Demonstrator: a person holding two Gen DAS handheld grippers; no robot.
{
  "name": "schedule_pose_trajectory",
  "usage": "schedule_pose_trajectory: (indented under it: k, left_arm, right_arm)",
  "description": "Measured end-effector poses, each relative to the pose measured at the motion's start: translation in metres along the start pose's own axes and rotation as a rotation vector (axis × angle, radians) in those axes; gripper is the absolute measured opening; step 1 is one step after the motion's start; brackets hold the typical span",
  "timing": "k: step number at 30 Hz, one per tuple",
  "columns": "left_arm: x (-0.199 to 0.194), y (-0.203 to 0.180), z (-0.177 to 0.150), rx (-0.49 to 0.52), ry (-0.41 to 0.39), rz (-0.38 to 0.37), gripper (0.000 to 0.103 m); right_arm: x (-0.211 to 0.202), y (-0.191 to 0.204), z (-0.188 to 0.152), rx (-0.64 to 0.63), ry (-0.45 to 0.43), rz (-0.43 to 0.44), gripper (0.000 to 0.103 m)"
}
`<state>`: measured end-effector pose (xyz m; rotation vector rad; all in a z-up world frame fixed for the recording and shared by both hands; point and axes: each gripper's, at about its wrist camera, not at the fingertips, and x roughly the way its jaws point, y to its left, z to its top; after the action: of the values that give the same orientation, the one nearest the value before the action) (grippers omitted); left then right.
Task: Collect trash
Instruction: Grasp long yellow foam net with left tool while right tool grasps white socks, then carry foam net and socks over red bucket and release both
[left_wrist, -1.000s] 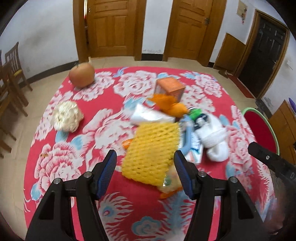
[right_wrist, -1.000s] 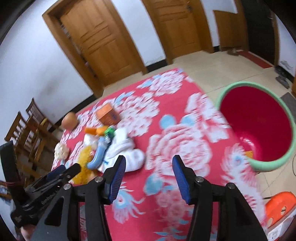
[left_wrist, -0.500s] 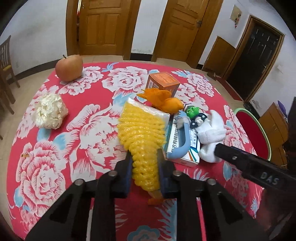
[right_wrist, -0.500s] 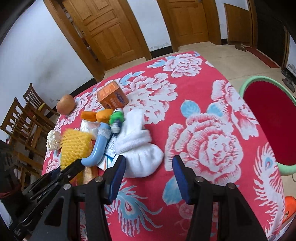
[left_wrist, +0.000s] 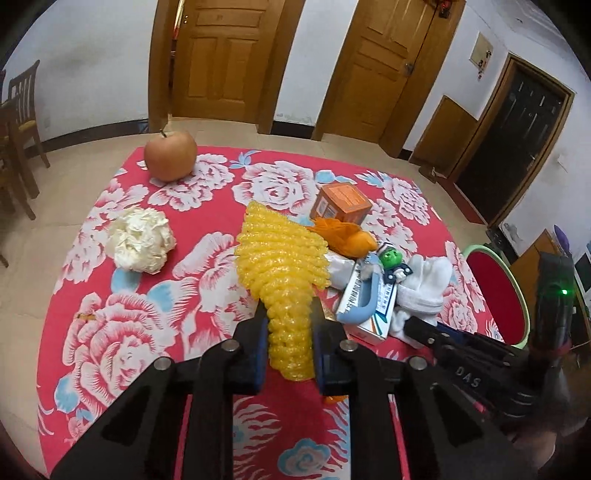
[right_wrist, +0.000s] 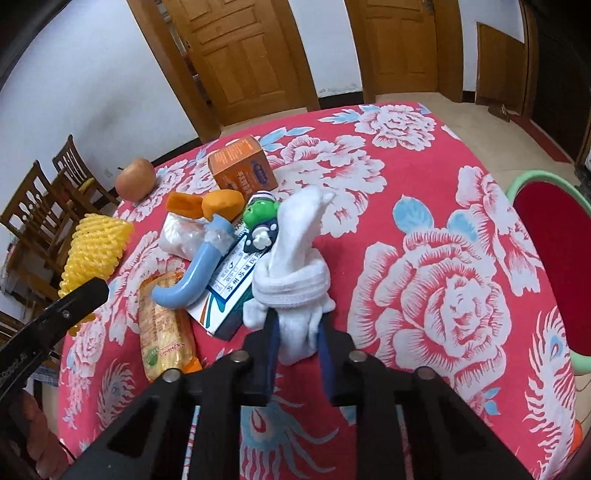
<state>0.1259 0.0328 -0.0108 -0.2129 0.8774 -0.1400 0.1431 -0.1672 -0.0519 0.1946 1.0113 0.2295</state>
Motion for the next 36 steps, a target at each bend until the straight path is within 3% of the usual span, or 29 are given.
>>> schedule_pose_trajectory:
  k: [5,17,36]
  left_arm:
    - [0.001,0.006,-0.003,-0.023,0.014,0.018,0.019]
    - [-0.007,-0.019,-0.007,0.000,0.025,-0.014,0.019]
    - [-0.037,-0.093,-0.004,0.118,-0.029,-0.133,0.019]
  right_arm:
    - [-0.010,-0.010,-0.006,0.041,-0.003,0.082,0.018]
    - [-0.048,-0.031,-0.019,0.095,-0.053,0.141,0.018]
    - [-0.116,-0.068,-0.030,0.126,-0.186,0.127,0.018]
